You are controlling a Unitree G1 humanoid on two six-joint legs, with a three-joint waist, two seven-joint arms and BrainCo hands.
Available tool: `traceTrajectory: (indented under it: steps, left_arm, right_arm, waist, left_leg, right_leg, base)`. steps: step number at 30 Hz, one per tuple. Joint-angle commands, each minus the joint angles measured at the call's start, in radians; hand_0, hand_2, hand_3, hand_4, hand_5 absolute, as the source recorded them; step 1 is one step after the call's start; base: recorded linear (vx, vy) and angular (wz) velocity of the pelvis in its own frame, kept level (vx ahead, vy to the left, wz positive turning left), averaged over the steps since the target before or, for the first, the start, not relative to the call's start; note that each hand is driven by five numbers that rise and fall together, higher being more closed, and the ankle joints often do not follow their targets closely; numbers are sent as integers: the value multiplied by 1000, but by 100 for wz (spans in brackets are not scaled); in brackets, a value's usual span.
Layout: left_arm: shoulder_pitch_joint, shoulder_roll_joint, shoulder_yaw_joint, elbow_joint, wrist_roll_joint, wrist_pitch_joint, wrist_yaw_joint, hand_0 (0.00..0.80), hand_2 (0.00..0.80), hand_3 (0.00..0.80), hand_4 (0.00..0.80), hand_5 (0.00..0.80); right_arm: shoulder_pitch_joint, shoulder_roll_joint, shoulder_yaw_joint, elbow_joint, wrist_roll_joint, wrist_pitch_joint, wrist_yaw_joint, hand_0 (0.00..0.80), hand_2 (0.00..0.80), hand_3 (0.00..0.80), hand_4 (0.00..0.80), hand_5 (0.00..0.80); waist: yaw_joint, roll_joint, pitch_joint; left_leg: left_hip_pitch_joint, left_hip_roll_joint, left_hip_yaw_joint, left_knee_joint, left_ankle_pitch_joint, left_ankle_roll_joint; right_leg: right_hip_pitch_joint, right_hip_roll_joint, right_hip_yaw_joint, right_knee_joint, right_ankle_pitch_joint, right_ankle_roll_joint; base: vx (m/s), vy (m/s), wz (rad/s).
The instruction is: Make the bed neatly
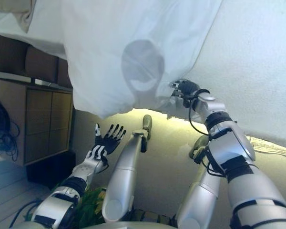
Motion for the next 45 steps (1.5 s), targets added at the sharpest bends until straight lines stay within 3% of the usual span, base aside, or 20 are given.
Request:
traceTrajectory:
  steps: [1, 16, 32, 39, 45]
  left_arm:
    - [8, 20, 20, -31, 32, -11, -9, 0, 0, 0, 0, 0]
    - [-4, 41, 44, -7, 29, 7, 13, 0, 0, 0, 0, 0]
    - [-72, 112, 138, 125, 53, 21, 102, 0, 0, 0, 0, 0]
    - [-113, 148, 156, 162, 65, 21, 129, 0, 0, 0, 0, 0]
    - [-142, 171, 158, 179, 72, 28, 127, 0, 0, 0, 0, 0]
  right_arm:
    - [-95, -29, -47, -65, 38, -52, 34, 800, 800, 800, 800, 800]
    - [-61, -34, -70, -56, 51, -44, 32, 800, 800, 800, 800, 800]
    - [205, -87, -149, -26, 21, -61, 36, 800, 800, 800, 800, 800]
    - [342, -125, -190, 23, -62, -17, -21, 800, 800, 800, 800, 800]
    - [369, -131, -205, 36, -85, 20, -7, 800, 800, 800, 800, 800]
  waist:
    - [6, 26, 0]
    - [-2, 5, 0]
    - [-71, -73, 0]
    - [-99, -105, 0]
    - [-111, -111, 0]
  left_leg:
    - [60, -33, 42, -11, -79, 48]
    - [110, -16, 52, -43, -71, 39]
    - [268, 29, 76, -109, -73, 29]
    - [305, 40, 82, -97, -92, 27]
    - [303, 43, 80, -85, -105, 28]
  right_leg:
    - [19, -8, 54, -113, 144, 84]
    - [71, -2, 33, -160, 158, 82]
    - [241, 43, 32, -310, 196, 87]
    - [290, 50, 32, -341, 205, 86]
    - [291, 58, 45, -340, 201, 84]
  base:
    - [0, 0, 0]
    - [-1, -6, -1]
    - [21, -23, -9]
    - [35, -26, -4]
    - [11, -6, -1]
